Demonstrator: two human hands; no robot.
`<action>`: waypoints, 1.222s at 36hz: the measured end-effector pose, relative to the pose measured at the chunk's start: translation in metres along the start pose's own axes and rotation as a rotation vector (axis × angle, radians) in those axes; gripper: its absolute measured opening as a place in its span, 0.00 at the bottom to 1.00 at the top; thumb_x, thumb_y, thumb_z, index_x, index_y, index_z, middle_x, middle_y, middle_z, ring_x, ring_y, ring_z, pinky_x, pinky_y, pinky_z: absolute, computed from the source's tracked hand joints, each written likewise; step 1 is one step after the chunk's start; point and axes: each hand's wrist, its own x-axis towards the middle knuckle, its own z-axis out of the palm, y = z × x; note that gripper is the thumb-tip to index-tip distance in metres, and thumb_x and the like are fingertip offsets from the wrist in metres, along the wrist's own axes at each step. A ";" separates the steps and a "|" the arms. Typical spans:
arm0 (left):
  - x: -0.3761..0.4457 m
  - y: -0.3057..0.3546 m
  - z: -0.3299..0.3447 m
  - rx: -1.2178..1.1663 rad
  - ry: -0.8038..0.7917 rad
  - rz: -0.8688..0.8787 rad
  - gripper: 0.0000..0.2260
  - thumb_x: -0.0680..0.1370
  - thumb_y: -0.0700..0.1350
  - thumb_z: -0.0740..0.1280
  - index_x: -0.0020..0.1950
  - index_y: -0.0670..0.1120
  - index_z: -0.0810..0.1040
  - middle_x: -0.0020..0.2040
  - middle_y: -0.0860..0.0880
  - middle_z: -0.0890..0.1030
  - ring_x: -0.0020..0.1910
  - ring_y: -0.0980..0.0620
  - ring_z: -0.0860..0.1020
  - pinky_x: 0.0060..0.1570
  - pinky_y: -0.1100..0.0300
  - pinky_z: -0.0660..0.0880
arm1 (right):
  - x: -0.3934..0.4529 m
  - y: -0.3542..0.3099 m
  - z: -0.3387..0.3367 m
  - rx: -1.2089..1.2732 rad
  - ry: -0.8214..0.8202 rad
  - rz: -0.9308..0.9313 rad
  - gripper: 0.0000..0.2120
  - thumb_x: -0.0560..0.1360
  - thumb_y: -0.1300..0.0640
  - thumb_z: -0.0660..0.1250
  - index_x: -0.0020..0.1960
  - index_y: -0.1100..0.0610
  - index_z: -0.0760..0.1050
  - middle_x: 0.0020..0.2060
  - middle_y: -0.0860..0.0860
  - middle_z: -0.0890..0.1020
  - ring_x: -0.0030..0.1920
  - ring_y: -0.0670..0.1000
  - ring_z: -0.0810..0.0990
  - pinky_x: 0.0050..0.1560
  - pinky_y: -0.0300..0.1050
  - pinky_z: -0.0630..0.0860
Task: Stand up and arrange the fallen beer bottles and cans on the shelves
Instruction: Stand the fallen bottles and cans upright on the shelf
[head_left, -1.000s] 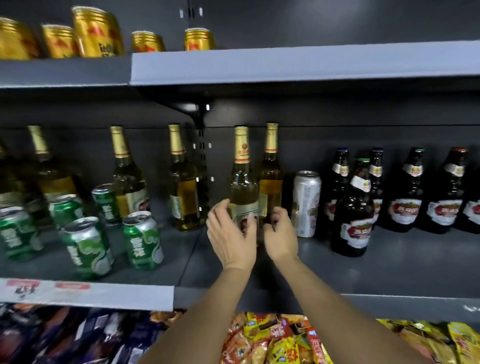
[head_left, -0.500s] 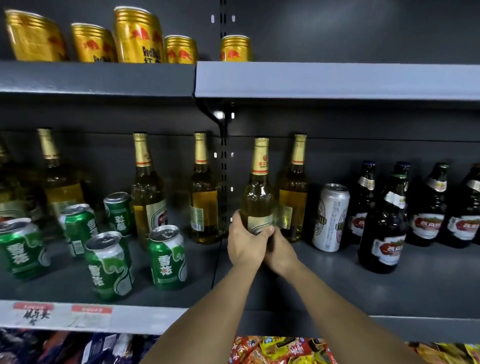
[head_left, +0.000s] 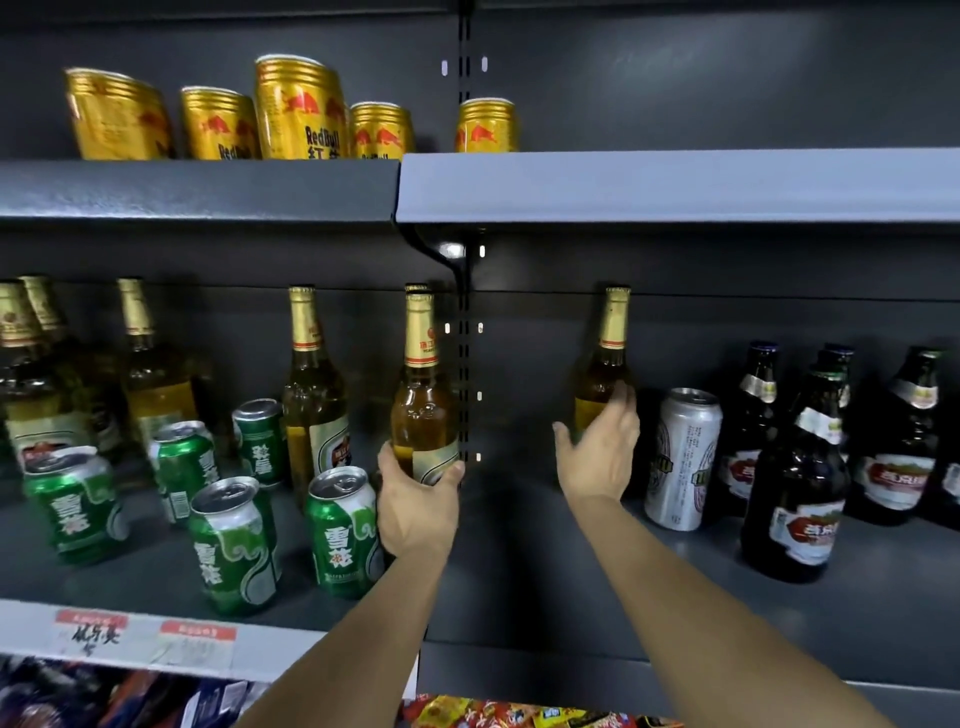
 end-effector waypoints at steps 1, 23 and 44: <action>0.000 0.000 0.001 -0.004 0.009 -0.003 0.35 0.71 0.52 0.76 0.73 0.51 0.62 0.59 0.45 0.79 0.58 0.40 0.78 0.55 0.49 0.73 | 0.002 0.002 0.002 0.014 -0.017 0.020 0.41 0.73 0.56 0.73 0.77 0.62 0.52 0.76 0.59 0.58 0.75 0.59 0.57 0.71 0.51 0.61; -0.002 -0.001 0.018 -0.019 0.096 -0.010 0.37 0.73 0.50 0.74 0.76 0.52 0.58 0.64 0.48 0.76 0.60 0.43 0.76 0.55 0.48 0.73 | 0.022 0.025 0.024 -0.040 -0.181 0.354 0.42 0.68 0.46 0.76 0.71 0.64 0.60 0.65 0.62 0.68 0.64 0.64 0.70 0.55 0.57 0.73; 0.001 -0.005 0.022 -0.067 0.087 0.038 0.39 0.73 0.46 0.74 0.77 0.50 0.54 0.70 0.44 0.69 0.67 0.42 0.71 0.63 0.48 0.72 | -0.032 -0.030 0.059 0.013 -0.404 0.113 0.37 0.71 0.44 0.73 0.71 0.56 0.60 0.64 0.53 0.70 0.66 0.55 0.70 0.51 0.50 0.74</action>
